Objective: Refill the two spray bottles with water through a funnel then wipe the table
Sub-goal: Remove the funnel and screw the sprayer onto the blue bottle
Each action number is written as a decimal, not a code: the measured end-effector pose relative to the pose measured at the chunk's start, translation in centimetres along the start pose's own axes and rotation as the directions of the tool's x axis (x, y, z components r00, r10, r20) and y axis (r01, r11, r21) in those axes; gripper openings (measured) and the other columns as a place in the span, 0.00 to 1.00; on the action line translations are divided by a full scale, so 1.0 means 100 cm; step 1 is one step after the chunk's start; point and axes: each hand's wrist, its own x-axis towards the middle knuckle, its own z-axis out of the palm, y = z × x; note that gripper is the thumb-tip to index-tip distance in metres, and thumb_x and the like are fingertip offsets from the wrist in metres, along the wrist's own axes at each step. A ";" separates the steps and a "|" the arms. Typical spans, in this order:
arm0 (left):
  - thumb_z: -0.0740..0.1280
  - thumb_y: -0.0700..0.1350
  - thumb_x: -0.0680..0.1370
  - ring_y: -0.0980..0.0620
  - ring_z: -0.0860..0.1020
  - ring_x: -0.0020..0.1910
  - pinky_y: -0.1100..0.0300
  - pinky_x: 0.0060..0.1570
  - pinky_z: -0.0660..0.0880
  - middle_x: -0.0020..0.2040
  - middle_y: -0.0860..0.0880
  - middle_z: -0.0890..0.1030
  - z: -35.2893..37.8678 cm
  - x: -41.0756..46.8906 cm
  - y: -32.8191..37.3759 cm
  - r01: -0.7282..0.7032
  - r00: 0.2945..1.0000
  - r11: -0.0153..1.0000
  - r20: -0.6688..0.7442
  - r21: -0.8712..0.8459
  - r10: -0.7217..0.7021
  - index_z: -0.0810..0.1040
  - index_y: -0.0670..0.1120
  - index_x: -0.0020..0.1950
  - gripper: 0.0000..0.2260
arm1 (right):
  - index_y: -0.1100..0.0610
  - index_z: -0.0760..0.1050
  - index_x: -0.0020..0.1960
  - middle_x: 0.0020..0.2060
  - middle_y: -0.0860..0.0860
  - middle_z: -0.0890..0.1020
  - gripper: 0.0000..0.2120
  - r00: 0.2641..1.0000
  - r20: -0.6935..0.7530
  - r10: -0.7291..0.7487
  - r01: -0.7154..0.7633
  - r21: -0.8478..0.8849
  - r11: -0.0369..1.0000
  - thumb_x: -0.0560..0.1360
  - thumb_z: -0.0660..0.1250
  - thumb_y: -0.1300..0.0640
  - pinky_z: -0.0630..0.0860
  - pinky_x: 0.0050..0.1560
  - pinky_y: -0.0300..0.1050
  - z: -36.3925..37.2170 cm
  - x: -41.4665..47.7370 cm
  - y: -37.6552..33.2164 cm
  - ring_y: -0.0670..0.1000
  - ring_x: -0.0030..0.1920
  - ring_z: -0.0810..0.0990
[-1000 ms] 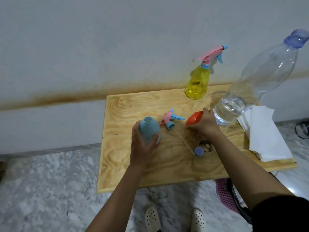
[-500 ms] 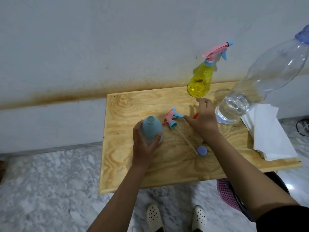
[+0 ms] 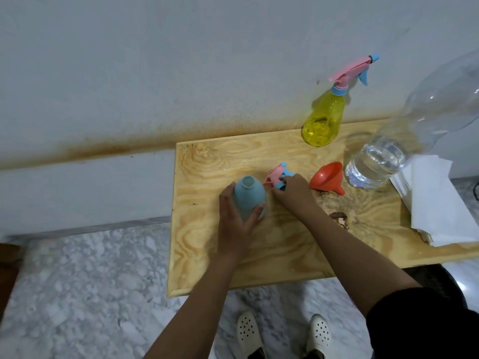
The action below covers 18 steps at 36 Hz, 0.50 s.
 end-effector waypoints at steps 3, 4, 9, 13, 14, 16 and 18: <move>0.68 0.59 0.70 0.59 0.67 0.62 0.67 0.59 0.68 0.63 0.54 0.66 -0.001 0.000 0.005 0.010 1.000 1.000 0.012 -0.012 -0.009 0.62 0.45 0.70 0.34 | 0.66 0.76 0.60 0.54 0.65 0.78 0.17 0.995 -0.096 -0.011 0.024 0.136 0.990 0.74 0.67 0.59 0.66 0.53 0.43 -0.010 -0.003 -0.009 0.62 0.56 0.75; 0.67 0.60 0.70 0.60 0.66 0.61 0.69 0.59 0.67 0.63 0.53 0.66 -0.002 0.000 0.006 0.010 1.000 1.000 0.013 -0.019 -0.010 0.62 0.45 0.69 0.34 | 0.66 0.78 0.57 0.50 0.65 0.79 0.14 0.989 -0.145 -0.035 0.062 0.186 0.981 0.73 0.68 0.60 0.65 0.50 0.43 -0.015 -0.005 -0.014 0.61 0.53 0.76; 0.74 0.48 0.71 0.59 0.67 0.60 0.58 0.61 0.69 0.62 0.52 0.66 -0.003 -0.001 0.008 0.043 0.999 0.998 0.017 -0.041 -0.042 0.63 0.44 0.68 0.31 | 0.62 0.78 0.53 0.42 0.54 0.78 0.09 0.955 -0.293 -0.036 0.167 0.435 0.885 0.74 0.66 0.61 0.64 0.41 0.36 -0.052 -0.014 -0.047 0.49 0.43 0.73; 0.73 0.48 0.72 0.53 0.68 0.61 0.52 0.61 0.70 0.64 0.47 0.67 -0.003 -0.001 0.013 0.057 0.998 0.998 0.041 -0.017 -0.056 0.61 0.42 0.70 0.33 | 0.58 0.75 0.55 0.44 0.47 0.78 0.10 0.933 -0.352 -0.077 0.297 0.628 0.719 0.74 0.66 0.63 0.69 0.47 0.27 -0.078 -0.027 -0.070 0.45 0.47 0.75; 0.73 0.47 0.72 0.50 0.69 0.61 0.52 0.61 0.70 0.64 0.46 0.67 -0.003 -0.001 0.015 0.060 0.997 0.998 0.045 -0.007 -0.059 0.61 0.42 0.71 0.32 | 0.57 0.74 0.55 0.44 0.45 0.78 0.10 0.925 -0.369 -0.094 0.329 0.649 0.686 0.74 0.67 0.63 0.70 0.49 0.30 -0.083 -0.031 -0.075 0.43 0.47 0.75; 0.73 0.47 0.72 0.47 0.70 0.61 0.53 0.59 0.71 0.63 0.45 0.68 -0.004 0.001 0.019 0.064 0.997 0.998 0.044 0.001 -0.063 0.62 0.41 0.70 0.32 | 0.59 0.74 0.55 0.42 0.43 0.77 0.10 0.907 -0.401 -0.130 0.385 0.664 0.641 0.74 0.67 0.62 0.73 0.54 0.39 -0.092 -0.037 -0.084 0.42 0.45 0.75; 0.73 0.46 0.72 0.45 0.71 0.61 0.53 0.59 0.71 0.62 0.45 0.68 -0.006 0.001 0.021 0.063 0.997 0.998 0.053 0.006 -0.064 0.63 0.41 0.70 0.31 | 0.59 0.74 0.54 0.39 0.43 0.76 0.10 0.889 -0.430 -0.159 0.435 0.681 0.589 0.73 0.66 0.58 0.76 0.57 0.49 -0.098 -0.044 -0.091 0.44 0.44 0.75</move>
